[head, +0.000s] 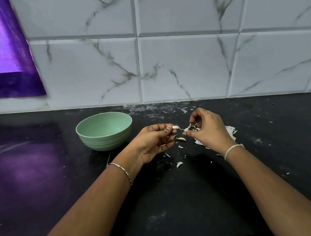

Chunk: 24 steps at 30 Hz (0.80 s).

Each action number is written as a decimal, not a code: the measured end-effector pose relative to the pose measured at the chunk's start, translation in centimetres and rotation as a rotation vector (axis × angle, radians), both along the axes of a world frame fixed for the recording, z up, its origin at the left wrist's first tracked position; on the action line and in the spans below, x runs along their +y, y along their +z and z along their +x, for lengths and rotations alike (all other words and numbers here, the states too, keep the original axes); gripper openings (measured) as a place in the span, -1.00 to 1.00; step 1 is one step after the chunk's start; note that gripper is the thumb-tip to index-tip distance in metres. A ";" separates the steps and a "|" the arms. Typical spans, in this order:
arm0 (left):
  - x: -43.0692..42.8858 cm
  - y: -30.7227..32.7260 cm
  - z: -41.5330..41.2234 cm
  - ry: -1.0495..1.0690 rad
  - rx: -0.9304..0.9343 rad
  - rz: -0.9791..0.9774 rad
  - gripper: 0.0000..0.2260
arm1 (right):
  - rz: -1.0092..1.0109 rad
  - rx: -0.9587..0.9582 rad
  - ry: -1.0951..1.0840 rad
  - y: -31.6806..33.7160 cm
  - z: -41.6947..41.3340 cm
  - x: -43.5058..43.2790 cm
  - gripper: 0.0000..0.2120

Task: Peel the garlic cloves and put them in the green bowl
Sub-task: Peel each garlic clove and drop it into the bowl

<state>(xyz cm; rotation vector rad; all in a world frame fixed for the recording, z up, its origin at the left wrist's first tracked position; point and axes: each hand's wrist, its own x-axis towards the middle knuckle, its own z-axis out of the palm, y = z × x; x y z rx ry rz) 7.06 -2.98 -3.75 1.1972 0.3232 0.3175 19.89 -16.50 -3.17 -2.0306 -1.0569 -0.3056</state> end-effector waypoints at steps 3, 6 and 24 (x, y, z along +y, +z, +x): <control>0.0 0.1 0.0 0.004 0.008 -0.017 -0.94 | -0.022 -0.064 -0.045 0.3 0.2 -0.5 -0.72; 0.0 0.2 -0.1 0.012 0.008 -0.041 -0.94 | -0.111 -0.091 -0.062 0.4 0.9 -1.0 -0.82; -0.2 -0.3 0.1 0.000 0.073 0.129 -0.94 | 0.119 0.344 0.367 -0.1 -1.4 0.9 -0.93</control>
